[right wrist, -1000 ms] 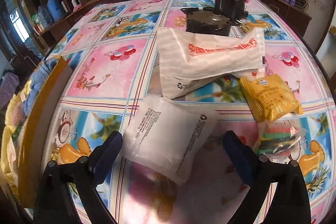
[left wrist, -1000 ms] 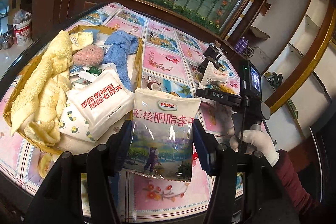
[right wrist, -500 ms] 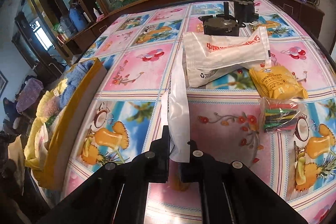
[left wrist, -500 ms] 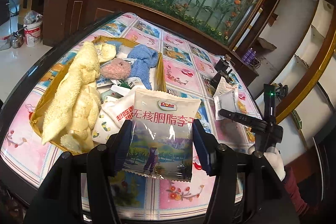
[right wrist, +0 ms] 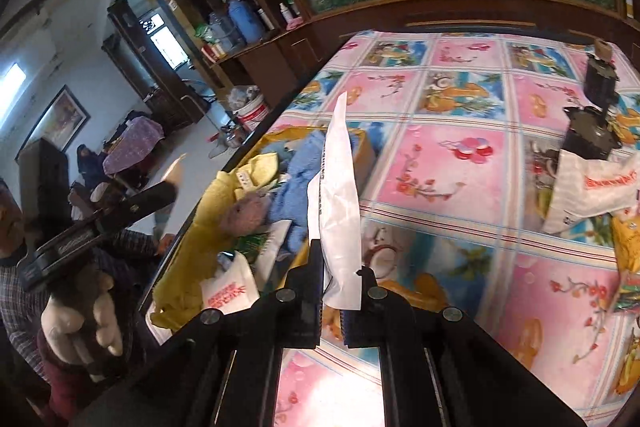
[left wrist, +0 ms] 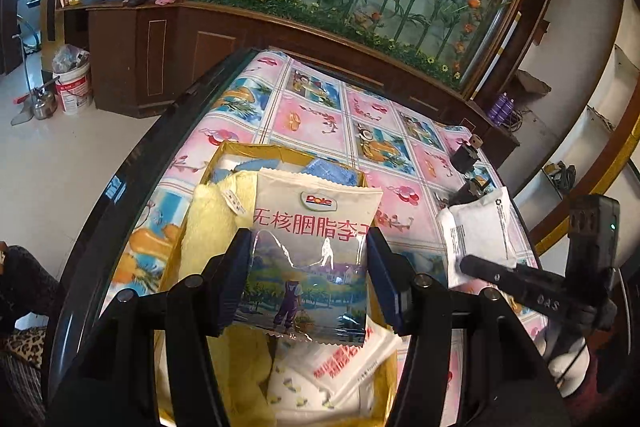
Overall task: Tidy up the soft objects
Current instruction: 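Carry the Dole packet and white printed packet into the tray and open both tools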
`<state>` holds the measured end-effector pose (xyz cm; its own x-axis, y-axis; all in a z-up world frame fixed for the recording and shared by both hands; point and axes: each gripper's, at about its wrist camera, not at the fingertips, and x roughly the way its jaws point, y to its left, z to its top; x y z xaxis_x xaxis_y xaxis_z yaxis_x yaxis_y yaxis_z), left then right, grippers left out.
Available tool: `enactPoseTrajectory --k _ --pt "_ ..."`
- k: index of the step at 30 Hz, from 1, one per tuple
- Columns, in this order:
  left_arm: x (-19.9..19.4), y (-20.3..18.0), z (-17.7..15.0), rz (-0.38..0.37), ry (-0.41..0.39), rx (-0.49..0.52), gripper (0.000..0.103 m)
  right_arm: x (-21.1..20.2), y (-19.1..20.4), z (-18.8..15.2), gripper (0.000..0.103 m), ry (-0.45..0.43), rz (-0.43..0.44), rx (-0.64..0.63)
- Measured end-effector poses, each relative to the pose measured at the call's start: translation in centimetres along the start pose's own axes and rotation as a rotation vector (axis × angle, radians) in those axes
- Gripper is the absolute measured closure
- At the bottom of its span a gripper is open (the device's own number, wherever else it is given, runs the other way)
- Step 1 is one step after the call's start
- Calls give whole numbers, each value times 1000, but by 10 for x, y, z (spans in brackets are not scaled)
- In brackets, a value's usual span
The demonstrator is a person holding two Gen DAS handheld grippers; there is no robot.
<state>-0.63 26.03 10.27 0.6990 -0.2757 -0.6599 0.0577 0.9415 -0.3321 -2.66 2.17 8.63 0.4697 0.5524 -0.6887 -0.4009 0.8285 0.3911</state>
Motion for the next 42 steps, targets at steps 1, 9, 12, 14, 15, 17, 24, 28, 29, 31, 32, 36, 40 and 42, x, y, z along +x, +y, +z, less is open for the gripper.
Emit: enactPoseTrajectory --k 1,9,12,14,15,17,24,28,29,31,32,36,40,42 --pt "9 2 6 1 8 -3 48 6 7 4 97 8 7 -16" --pt "87 25 35 51 86 -60 47 60 49 22 96 94 50 -110" --pt "97 32 37 83 86 -82 44 79 53 22 96 132 72 -120" --pt "97 35 36 75 79 -103 43 92 52 23 94 160 88 -115" --pt "95 36 36 67 74 -109 42 97 51 23 92 174 92 -112" --pt "89 36 36 66 58 -99 42 105 49 24 89 191 86 -107" --pt "57 27 37 52 -20 -79 36 93 45 31 48 115 26 -133" --pt "35 21 30 33 -56 -88 35 82 47 32 38 75 -3 -148" --pt "29 19 27 22 -64 -91 34 81 46 33 37 69 -9 -150" --pt "20 14 21 9 -77 -92 33 78 46 31 36 67 -30 -160" --pt "15 11 18 11 -86 -90 33 77 47 28 36 72 -39 -170" --pt "-6 -9 4 77 -111 -31 33 65 50 13 36 83 -30 -192" --pt "-28 -39 -13 185 -176 78 28 46 43 -1 30 64 -24 -171" --pt "-36 -54 -22 224 -201 120 25 34 37 -9 26 51 -22 -148"
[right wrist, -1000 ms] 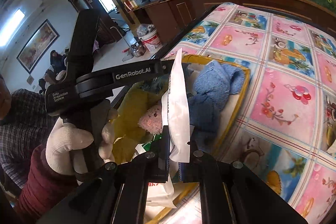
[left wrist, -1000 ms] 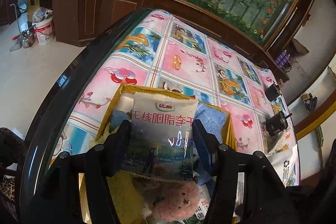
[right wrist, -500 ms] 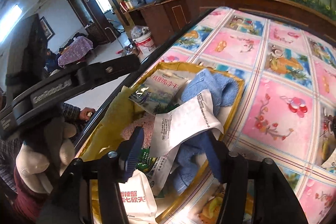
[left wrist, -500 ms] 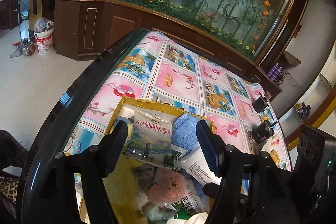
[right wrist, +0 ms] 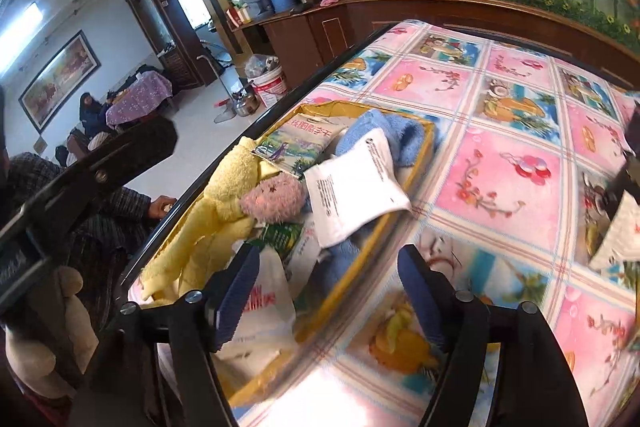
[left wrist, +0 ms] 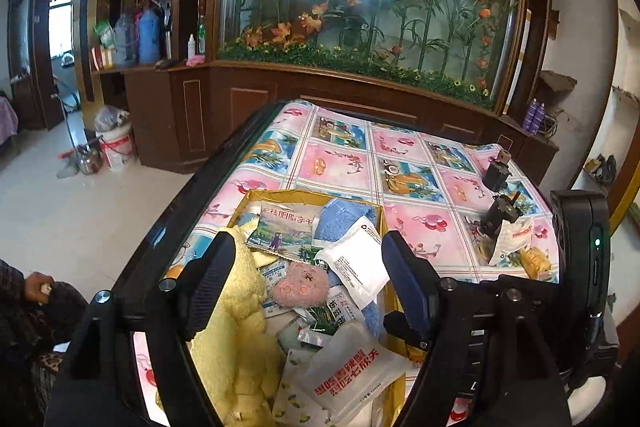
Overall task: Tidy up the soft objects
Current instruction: 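Carry the Dole packet and white printed packet into the tray and open both tools, then move both tools back over the items on the table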
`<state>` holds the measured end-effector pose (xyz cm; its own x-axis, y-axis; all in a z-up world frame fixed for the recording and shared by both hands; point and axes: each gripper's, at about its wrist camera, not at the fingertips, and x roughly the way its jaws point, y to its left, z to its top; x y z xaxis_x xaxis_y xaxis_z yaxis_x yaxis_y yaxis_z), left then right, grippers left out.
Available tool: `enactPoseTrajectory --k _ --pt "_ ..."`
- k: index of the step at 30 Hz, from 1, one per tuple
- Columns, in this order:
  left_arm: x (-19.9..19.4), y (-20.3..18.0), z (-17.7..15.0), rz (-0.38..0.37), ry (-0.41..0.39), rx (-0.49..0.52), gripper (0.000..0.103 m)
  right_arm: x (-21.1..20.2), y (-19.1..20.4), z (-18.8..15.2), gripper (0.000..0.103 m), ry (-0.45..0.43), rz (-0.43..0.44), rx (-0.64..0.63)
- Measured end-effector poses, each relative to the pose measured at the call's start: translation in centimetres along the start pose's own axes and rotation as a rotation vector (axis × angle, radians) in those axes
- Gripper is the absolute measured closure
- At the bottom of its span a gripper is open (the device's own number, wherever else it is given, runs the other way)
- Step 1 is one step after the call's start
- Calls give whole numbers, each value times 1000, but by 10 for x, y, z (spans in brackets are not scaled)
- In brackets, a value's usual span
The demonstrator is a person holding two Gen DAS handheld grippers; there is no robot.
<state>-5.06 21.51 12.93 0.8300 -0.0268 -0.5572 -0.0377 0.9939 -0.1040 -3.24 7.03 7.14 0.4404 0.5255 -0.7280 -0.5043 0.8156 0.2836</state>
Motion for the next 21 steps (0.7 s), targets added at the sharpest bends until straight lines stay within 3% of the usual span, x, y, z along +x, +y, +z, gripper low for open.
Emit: enactPoseTrajectory --k 8,21 --pt "-25 -52 -22 59 -26 124 24 -38 -38 -33 22 -43 -31 102" --pt "-37 -101 -38 119 -20 246 24 -73 -96 -66 22 -88 -60 218"
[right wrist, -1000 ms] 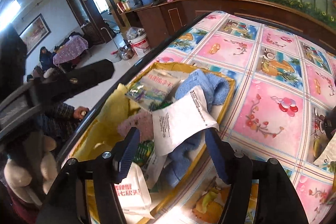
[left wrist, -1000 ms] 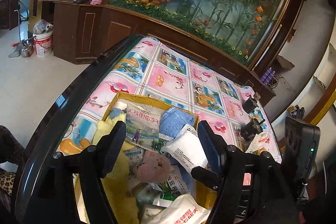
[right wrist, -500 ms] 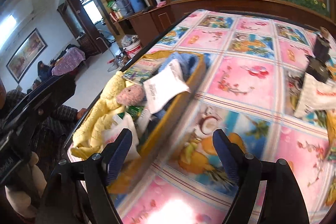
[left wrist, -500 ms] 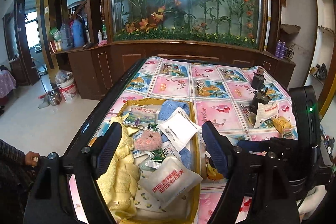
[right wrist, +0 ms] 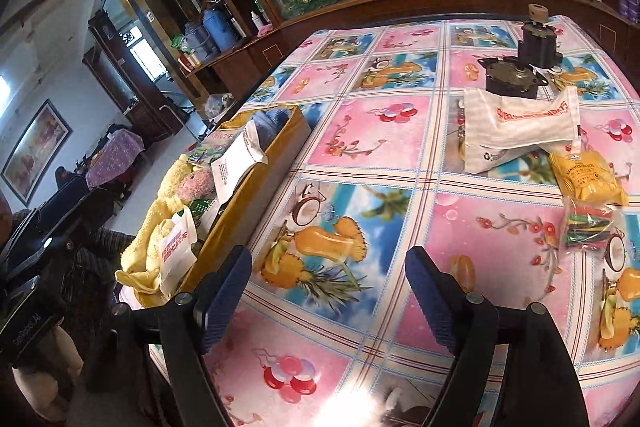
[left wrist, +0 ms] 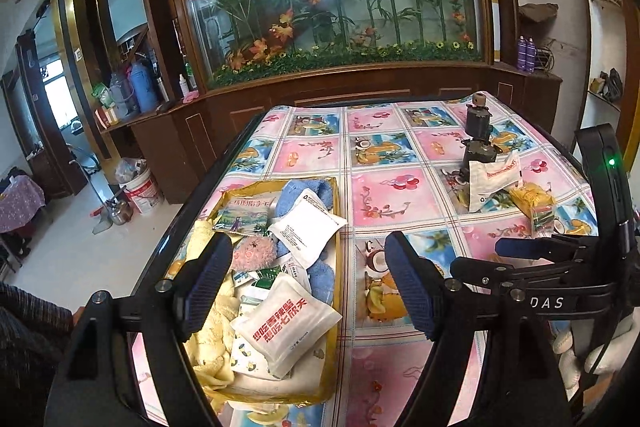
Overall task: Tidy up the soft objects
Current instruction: 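Move both tools back over the items on the table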
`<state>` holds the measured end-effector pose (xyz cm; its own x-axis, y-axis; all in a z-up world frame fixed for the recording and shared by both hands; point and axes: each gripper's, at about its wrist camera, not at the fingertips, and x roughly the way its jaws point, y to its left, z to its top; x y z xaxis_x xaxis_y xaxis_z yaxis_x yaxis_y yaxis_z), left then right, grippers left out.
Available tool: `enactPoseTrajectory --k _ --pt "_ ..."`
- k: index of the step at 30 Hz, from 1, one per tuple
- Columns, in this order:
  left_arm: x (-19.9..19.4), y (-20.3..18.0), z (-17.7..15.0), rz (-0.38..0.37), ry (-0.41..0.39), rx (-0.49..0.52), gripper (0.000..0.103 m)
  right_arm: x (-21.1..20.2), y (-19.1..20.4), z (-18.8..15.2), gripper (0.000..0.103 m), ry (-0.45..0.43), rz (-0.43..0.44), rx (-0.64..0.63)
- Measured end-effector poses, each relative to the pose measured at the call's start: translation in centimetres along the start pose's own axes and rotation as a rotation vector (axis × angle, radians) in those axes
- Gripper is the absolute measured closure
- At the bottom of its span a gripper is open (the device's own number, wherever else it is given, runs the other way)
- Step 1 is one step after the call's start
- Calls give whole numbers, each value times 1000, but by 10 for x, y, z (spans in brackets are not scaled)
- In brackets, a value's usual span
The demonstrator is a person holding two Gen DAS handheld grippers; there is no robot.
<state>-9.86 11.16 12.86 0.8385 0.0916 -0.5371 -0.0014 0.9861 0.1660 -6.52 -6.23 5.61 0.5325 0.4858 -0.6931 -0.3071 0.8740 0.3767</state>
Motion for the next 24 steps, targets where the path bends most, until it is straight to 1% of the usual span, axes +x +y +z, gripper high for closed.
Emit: enactPoseTrajectory --k 4,8,16,17,20,22,24 --pt "-4 -11 1 8 -13 36 24 -5 -13 -3 22 -5 -6 23" --pt "-5 -17 1 6 -13 52 21 -8 -25 -4 22 -11 -16 40" --pt "1 -26 0 -6 13 70 21 -22 -54 -3 22 -41 -42 88" --pt "2 -26 -1 -15 20 69 21 -26 -60 -2 22 -54 -49 97" --pt "4 -27 -4 -81 50 56 21 -51 -86 4 22 -147 -107 145" --pt "5 -28 -7 -120 58 42 21 -71 -112 10 22 -213 -149 212" --pt "5 -31 -11 -157 57 31 21 -84 -139 18 21 -250 -193 273"
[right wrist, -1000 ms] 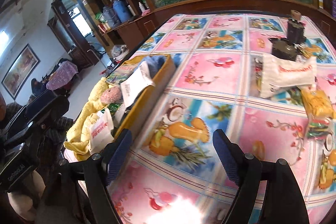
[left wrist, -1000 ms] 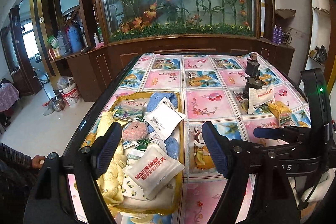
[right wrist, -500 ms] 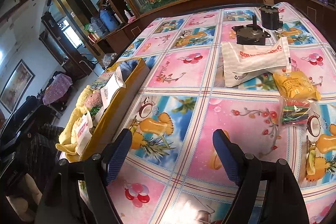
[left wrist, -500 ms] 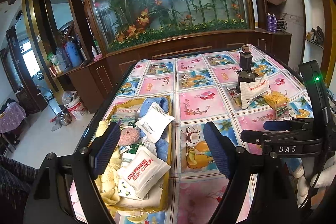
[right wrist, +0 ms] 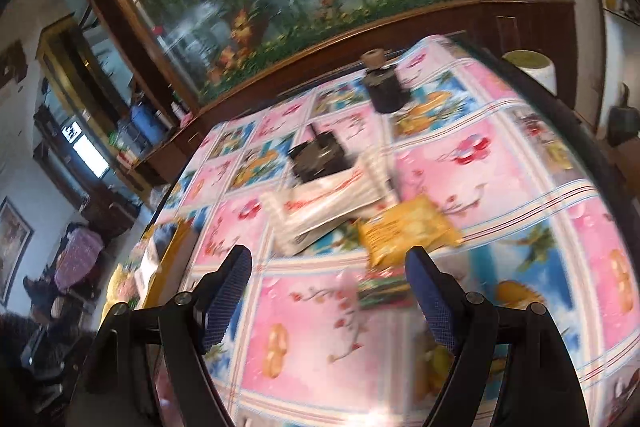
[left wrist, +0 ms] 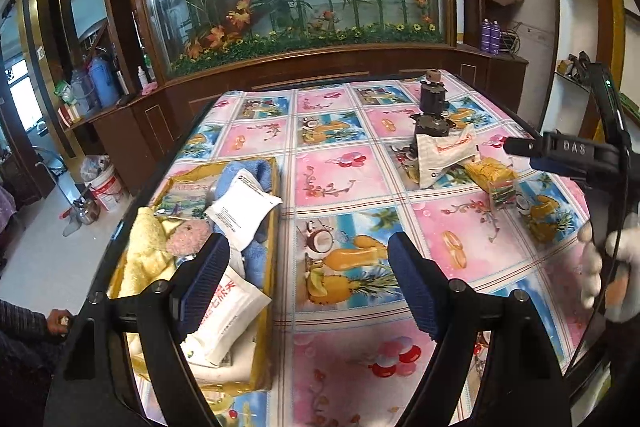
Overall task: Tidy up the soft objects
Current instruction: 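Move both tools back over the items on the table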
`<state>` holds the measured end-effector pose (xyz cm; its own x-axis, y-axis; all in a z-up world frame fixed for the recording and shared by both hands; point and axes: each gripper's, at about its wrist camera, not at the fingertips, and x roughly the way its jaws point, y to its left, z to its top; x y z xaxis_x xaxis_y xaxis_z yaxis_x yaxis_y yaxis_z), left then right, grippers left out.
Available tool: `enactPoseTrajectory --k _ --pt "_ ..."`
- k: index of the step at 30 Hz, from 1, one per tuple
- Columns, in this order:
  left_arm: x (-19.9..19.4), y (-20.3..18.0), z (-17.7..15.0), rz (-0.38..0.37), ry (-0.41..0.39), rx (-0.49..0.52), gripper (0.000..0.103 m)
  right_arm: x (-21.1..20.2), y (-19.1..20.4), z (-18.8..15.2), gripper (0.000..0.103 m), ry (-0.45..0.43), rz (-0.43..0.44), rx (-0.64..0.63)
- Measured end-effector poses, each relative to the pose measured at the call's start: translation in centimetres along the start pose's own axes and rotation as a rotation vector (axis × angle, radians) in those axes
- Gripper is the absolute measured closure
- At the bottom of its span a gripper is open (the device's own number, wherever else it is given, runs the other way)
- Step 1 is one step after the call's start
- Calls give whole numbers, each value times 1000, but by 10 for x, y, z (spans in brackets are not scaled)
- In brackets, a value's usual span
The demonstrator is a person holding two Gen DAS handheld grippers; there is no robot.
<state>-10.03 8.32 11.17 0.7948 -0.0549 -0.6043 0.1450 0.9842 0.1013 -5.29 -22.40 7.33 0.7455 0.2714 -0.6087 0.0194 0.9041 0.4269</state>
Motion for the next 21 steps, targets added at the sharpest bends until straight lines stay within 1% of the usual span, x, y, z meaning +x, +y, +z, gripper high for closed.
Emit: enactPoseTrajectory --k 2,5,8,10,12,13,14,16,18,19,21 --pt "2 -5 -3 -33 -5 -1 21 2 -16 14 20 -15 -44 24" --pt "7 -11 -4 -56 5 10 21 19 -21 30 20 6 -76 -1" --pt "12 -13 -5 -66 22 11 21 51 -5 41 20 62 -77 -83" --pt "14 -11 -8 -72 34 2 21 72 6 52 20 75 -91 -127" --pt "16 -8 -10 -74 48 -9 21 95 17 65 20 73 -123 -185" --pt "17 -6 -11 -73 54 -15 21 105 21 66 20 81 -131 -209" --pt "17 -4 -12 -73 59 -20 21 117 22 68 20 111 -121 -220" --pt "19 1 -14 -71 65 -26 21 136 25 64 20 201 -43 -212" --pt "22 4 -16 -65 69 -34 21 141 36 51 20 272 63 -239" --pt "24 6 -16 -65 72 -42 21 139 44 43 20 301 125 -250" --pt "28 9 -17 -74 84 -65 21 131 63 21 21 390 284 -264"
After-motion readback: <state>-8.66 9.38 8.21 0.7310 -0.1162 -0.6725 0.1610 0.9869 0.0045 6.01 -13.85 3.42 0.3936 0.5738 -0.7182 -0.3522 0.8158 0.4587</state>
